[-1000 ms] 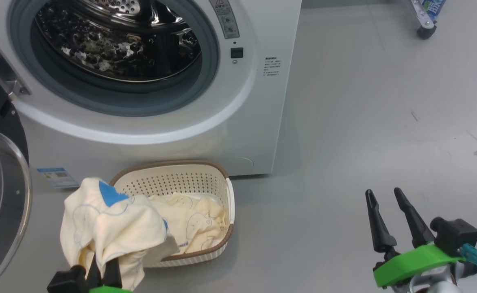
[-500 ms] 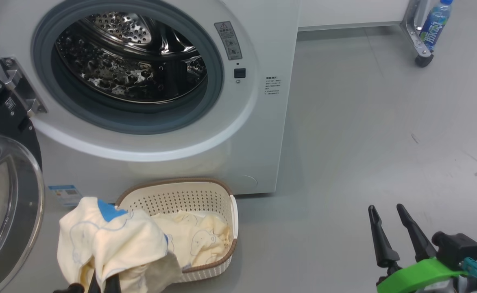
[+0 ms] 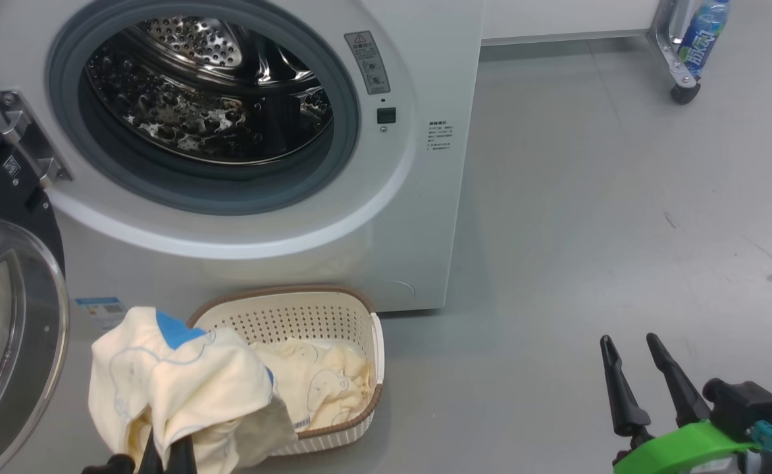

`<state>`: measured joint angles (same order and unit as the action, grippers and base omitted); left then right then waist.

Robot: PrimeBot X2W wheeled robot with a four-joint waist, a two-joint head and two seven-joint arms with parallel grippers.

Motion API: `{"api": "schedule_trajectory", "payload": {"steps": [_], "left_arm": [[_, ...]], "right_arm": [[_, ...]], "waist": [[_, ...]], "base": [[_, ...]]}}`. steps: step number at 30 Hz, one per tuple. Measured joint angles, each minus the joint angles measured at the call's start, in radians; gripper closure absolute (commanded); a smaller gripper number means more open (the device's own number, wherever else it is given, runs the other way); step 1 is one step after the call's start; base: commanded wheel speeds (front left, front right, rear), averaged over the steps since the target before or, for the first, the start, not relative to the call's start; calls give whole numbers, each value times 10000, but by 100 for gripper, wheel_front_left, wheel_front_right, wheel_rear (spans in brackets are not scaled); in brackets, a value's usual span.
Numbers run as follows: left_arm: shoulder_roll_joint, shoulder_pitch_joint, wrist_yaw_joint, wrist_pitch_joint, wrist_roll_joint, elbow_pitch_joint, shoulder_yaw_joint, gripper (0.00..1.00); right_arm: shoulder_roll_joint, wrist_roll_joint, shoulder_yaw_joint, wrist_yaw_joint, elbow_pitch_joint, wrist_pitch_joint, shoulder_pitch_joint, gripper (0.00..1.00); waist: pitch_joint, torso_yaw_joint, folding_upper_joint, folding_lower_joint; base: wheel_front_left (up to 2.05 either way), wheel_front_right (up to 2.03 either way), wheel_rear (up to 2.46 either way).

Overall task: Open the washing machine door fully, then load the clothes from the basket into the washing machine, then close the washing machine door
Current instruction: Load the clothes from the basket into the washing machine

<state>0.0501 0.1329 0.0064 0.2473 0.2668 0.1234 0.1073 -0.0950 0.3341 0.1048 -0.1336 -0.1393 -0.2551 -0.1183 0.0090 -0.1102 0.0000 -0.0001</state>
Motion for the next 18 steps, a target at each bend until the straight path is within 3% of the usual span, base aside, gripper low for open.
{"api": "schedule_trajectory", "payload": {"steps": [11, 18], "left_arm": [[2, -102, -215, 0, -341, -36, 31, 100], [84, -1463, -416, 0, -575, 635, 98, 100]], "right_arm": [[59, 0, 36, 0, 13, -2, 29, 0], [190, 4, 205, 0, 10, -2, 414, 0]], "waist": [[323, -27, 0, 0], [902, -214, 0, 1]], "base": [[0, 0, 0], [0, 0, 0]]}}
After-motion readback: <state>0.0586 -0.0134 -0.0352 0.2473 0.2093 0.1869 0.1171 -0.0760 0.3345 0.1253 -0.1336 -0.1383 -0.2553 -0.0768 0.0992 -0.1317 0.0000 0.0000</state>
